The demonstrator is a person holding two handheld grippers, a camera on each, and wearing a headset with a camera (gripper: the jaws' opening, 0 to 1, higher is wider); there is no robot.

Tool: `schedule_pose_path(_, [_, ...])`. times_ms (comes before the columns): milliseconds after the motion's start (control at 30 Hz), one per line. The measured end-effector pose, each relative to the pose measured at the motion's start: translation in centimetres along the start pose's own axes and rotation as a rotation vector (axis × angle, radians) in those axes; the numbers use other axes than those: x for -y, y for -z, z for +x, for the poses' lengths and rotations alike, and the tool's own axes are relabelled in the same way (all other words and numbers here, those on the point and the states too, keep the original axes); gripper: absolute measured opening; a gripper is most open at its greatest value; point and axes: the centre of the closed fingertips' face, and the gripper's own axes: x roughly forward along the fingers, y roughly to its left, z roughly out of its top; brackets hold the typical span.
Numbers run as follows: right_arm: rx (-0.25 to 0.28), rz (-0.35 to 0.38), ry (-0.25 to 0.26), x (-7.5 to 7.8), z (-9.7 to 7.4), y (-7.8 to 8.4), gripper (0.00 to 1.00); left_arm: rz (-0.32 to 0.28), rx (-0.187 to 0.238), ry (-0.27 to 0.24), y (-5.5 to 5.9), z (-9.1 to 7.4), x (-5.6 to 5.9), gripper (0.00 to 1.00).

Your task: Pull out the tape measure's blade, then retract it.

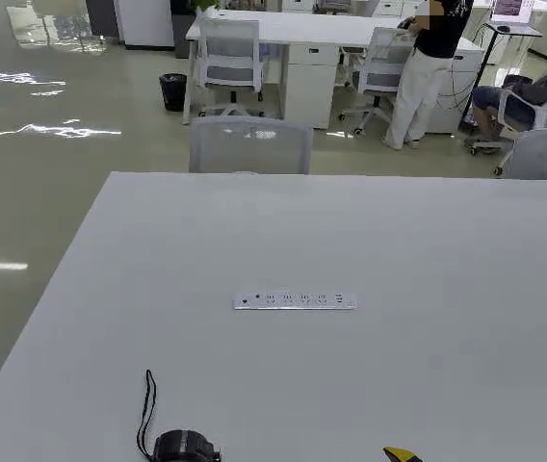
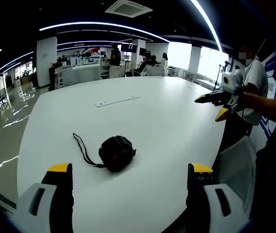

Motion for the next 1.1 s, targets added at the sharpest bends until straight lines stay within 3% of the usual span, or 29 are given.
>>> schedule_pose_path(1100, [0.014,-0.071,-0.029,-0.27,0.17,-1.0,0.91,0.058,-0.028,0.017,-0.52,0.9,-0.18,0.99])
